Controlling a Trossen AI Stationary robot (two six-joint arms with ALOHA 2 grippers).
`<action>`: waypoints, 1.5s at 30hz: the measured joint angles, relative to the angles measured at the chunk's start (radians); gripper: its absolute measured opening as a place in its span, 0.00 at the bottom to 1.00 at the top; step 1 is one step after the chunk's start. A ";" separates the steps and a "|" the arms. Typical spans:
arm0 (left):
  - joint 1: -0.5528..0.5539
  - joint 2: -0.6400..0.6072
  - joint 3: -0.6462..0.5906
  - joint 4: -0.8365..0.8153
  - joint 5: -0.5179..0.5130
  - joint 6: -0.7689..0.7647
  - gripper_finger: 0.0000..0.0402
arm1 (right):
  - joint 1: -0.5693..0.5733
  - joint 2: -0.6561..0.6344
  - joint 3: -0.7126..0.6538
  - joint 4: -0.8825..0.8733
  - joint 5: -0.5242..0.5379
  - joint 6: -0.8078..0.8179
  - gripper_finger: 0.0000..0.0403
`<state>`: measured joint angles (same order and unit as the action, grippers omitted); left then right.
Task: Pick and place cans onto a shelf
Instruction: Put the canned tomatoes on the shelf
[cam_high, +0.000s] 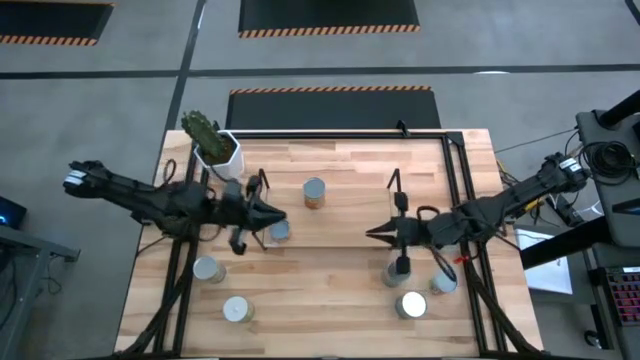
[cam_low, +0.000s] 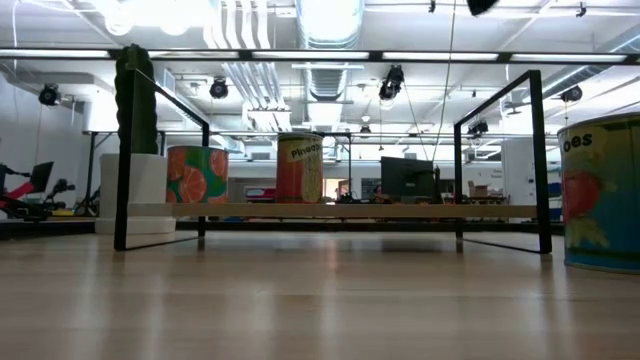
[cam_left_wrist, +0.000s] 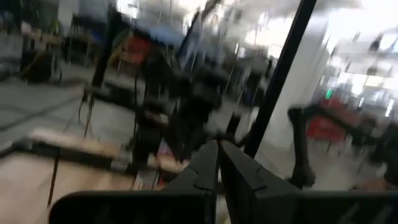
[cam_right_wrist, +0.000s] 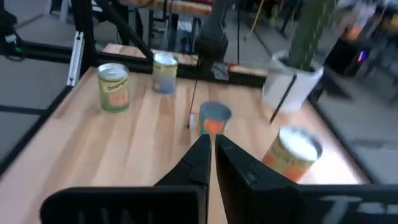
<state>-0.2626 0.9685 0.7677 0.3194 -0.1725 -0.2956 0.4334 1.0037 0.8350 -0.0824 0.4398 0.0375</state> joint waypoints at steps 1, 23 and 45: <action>-0.006 0.023 0.030 -0.031 -0.001 0.001 0.00 | 0.007 -0.009 0.002 -0.049 -0.005 0.043 0.03; -0.022 0.164 0.122 -0.140 -0.069 0.032 0.00 | 0.246 0.131 0.105 -0.865 -0.264 1.116 0.03; -0.024 0.200 0.121 -0.152 -0.064 0.078 0.00 | 0.206 0.461 0.446 -1.108 -0.284 1.299 0.62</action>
<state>-0.2871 1.1683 0.8883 0.1677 -0.2367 -0.2176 0.6391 1.4645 1.2814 -1.1906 0.1563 1.3363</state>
